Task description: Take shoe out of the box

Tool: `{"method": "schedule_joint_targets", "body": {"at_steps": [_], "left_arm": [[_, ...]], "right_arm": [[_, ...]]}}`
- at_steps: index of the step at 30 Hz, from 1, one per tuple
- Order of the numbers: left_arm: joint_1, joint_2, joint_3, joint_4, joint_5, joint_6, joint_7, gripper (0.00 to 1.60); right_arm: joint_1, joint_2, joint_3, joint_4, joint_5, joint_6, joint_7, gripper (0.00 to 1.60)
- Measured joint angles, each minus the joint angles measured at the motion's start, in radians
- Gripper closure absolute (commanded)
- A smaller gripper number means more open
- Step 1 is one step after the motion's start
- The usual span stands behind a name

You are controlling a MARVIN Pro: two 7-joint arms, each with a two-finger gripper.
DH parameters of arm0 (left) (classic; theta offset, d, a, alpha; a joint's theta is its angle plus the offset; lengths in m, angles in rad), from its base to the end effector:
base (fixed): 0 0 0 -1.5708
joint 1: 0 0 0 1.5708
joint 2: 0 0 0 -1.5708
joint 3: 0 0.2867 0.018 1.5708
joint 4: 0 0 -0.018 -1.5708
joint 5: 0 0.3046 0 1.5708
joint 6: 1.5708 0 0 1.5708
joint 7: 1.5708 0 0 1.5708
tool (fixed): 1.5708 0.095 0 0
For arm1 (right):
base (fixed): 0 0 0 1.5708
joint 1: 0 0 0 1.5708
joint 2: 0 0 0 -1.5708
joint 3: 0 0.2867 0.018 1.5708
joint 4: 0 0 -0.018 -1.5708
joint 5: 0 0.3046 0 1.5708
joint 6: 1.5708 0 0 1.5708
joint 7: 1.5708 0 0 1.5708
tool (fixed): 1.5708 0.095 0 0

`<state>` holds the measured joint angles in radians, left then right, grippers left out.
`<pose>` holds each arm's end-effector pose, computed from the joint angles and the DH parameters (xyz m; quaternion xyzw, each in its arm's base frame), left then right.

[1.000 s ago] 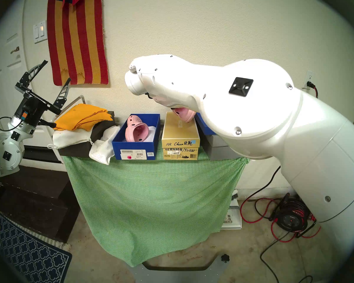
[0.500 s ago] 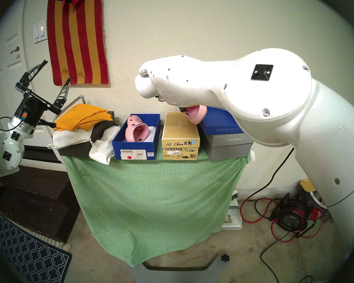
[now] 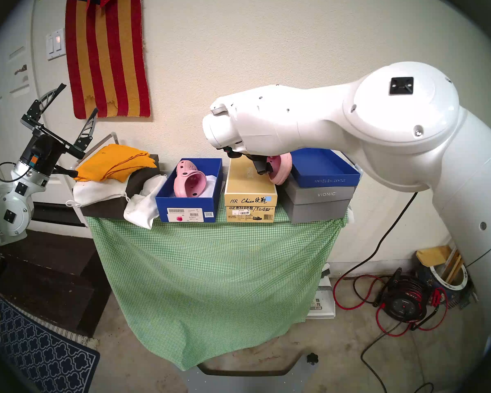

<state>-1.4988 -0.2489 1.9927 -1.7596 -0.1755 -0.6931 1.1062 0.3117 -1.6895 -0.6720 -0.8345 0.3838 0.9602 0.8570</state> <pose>0.3547 0.2378 -0.0301 -0.3061 0.3250 -0.8411 0.3054 0.5655 0.2013 -0.0481 0.6382 0.6304 0.1120 0.4275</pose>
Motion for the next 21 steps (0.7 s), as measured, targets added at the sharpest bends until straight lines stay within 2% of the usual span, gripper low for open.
{"method": "schedule_joint_targets", "body": {"at_steps": [10,15,21], "left_arm": [[0.000,0.000,0.000,0.000,0.000,0.000,0.000,0.00],[-0.001,0.000,0.000,0.000,0.000,0.000,0.000,0.00],[-0.001,0.000,0.000,0.000,0.000,0.000,-0.001,0.00]], "right_arm": [[0.059,0.106,0.089,-0.156,0.064,0.000,-0.005,0.00],[0.106,0.169,0.159,-0.257,0.117,0.000,-0.005,0.00],[0.149,0.235,0.203,-0.332,0.170,0.000,-0.006,0.00]]}}
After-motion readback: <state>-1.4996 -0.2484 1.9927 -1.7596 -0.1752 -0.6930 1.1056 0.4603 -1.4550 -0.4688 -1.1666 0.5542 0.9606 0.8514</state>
